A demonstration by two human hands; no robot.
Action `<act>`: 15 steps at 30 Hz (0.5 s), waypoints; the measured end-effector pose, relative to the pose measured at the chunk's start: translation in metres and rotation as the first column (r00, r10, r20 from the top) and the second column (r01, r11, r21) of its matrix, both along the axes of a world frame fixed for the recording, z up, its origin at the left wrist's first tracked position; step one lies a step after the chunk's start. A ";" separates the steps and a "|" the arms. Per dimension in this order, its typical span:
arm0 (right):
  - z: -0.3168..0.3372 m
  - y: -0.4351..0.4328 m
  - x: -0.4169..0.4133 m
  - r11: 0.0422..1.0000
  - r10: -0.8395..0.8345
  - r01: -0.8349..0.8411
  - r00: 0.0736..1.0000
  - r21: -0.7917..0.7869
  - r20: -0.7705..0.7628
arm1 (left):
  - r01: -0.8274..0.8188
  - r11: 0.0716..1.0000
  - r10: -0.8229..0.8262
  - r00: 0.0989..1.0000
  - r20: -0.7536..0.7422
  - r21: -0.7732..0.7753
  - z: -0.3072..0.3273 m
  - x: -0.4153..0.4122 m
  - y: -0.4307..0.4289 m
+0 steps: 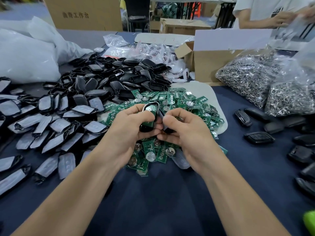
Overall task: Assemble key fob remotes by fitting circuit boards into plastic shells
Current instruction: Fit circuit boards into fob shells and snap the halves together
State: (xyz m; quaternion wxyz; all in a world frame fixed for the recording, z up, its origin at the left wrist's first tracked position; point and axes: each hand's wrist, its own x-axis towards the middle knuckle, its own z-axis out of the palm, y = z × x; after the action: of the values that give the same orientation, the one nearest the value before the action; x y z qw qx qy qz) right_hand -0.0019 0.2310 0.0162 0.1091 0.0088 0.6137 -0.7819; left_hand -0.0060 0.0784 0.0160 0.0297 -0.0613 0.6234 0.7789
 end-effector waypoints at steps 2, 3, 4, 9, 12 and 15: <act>0.001 0.004 -0.001 0.999 0.053 -0.053 0.998 -0.009 0.024 | 0.005 0.999 -0.006 1.000 -0.018 -0.042 0.001 0.002 0.000; 0.001 0.006 -0.001 0.997 0.083 -0.082 0.996 -0.013 0.037 | 0.010 0.998 -0.011 1.000 -0.027 -0.061 0.001 0.002 0.001; 0.002 0.008 -0.001 0.994 0.107 -0.106 0.993 -0.021 0.048 | 0.015 0.997 -0.018 0.999 -0.035 -0.076 0.002 0.003 0.001; 0.002 0.016 -0.005 0.976 0.185 -0.174 0.980 -0.134 0.077 | 0.045 0.993 -0.055 0.994 -0.091 -0.107 0.004 0.005 0.000; 0.002 0.017 -0.005 0.980 0.181 -0.175 0.981 -0.093 0.069 | 0.048 0.987 -0.064 0.993 -0.103 -0.153 0.003 0.005 0.000; 0.000 0.015 -0.005 0.991 0.134 -0.135 0.989 0.000 0.054 | 0.033 0.984 -0.050 0.994 -0.096 -0.175 0.002 0.006 0.001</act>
State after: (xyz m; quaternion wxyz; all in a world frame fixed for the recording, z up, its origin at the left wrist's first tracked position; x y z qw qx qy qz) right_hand -0.0073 0.2460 0.0160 0.1782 -0.0112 0.6109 -0.7713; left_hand 0.0002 0.0796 0.0179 0.0091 -0.0114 0.6906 0.7231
